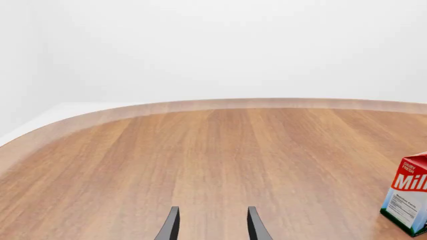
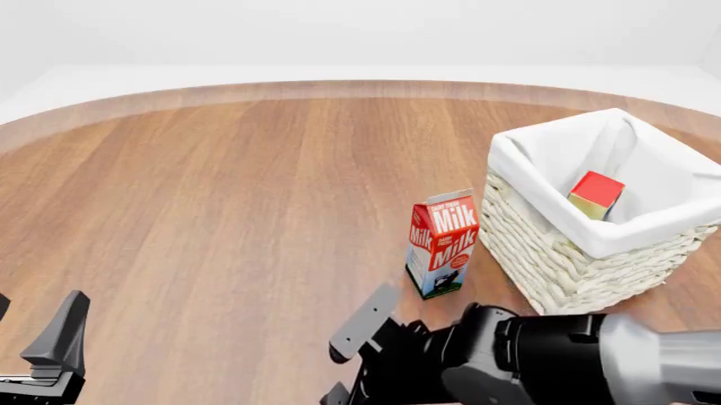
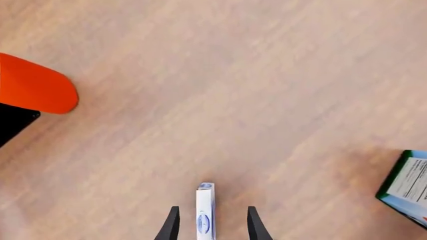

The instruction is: Pick up the cream cheese box and the butter, and put them in the basket.

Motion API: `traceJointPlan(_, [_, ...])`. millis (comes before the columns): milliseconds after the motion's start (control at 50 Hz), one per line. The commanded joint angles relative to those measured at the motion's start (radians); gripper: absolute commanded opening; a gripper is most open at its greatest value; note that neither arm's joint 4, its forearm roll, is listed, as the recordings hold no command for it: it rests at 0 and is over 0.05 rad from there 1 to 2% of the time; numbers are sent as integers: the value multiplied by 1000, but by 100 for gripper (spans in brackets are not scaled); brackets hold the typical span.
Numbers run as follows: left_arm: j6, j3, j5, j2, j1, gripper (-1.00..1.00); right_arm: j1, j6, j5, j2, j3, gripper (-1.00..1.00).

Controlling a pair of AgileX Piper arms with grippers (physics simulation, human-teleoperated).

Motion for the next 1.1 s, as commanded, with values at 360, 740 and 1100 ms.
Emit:
traceJointPlan(360, [0,0,0,0,0,100,25,28,-38,54,12,100])
traceJointPlan(740, [0,0,0,0,0,100,32,43,-67,78,26,100])
traceJointPlan(1100, [0,0,0,0,0,100,35,50,-90,92,34,100])
